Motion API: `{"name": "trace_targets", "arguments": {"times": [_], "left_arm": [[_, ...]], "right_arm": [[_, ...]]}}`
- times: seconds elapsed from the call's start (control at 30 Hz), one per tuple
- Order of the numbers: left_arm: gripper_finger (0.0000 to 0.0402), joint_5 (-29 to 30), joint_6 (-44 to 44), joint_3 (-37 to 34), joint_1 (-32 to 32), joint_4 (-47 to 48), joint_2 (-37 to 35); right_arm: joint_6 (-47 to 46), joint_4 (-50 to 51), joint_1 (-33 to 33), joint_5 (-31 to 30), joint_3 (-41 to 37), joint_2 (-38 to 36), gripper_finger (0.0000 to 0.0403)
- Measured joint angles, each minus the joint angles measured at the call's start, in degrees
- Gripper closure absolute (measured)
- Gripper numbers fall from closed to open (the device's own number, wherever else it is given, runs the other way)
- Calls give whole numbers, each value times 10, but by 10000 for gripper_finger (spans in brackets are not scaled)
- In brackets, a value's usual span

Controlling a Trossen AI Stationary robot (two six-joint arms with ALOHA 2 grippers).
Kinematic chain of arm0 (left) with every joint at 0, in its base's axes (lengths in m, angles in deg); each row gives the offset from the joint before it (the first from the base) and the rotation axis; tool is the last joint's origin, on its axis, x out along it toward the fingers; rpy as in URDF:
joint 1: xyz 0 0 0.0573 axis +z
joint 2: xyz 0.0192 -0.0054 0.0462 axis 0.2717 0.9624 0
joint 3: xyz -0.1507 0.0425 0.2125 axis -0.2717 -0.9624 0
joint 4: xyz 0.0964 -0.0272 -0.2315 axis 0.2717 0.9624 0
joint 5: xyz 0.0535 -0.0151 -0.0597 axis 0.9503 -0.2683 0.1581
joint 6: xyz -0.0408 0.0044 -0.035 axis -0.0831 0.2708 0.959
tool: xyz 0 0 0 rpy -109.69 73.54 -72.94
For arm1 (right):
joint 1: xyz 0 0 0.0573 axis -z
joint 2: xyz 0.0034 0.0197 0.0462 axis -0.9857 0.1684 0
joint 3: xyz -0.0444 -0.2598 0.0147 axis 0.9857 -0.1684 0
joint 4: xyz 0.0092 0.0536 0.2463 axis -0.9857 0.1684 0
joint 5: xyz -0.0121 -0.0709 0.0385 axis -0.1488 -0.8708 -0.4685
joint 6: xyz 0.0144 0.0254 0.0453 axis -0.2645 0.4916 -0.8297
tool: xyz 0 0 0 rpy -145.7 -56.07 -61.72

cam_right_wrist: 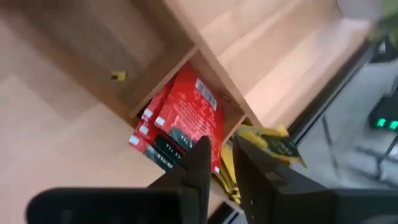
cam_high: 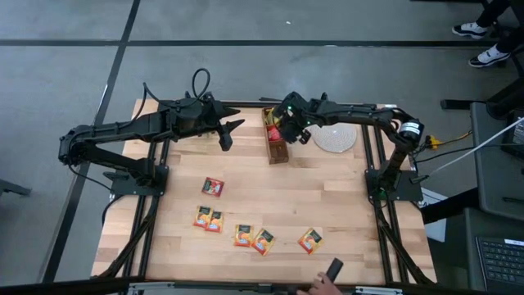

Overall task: Pick & Place Tea
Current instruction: Put the red tea bag into the middle section of the wooden organizer

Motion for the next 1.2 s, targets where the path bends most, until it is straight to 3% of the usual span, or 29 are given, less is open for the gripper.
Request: {"name": "trace_targets", "arguments": {"times": [0.27, 0.57, 0.73, 0.97, 1.2], "left_arm": [[245, -7, 8, 0, 0, 2, 0], [245, -77, 52, 0, 0, 76, -2], [245, -97, 69, -18, -6, 64, -30], [245, -61, 89, -73, -35, 40, -103], [245, -54, 114, -125, -64, 42, -163]], "right_arm": [[-146, -5, -65, 4, 0, -11, 336], [-360, -23, -165, 3, 1, -14, 342], [-382, -35, -195, 3, 1, -14, 342], [-419, -44, -215, 3, 1, -14, 342], [-537, -116, -231, 2, 0, -14, 342]]}}
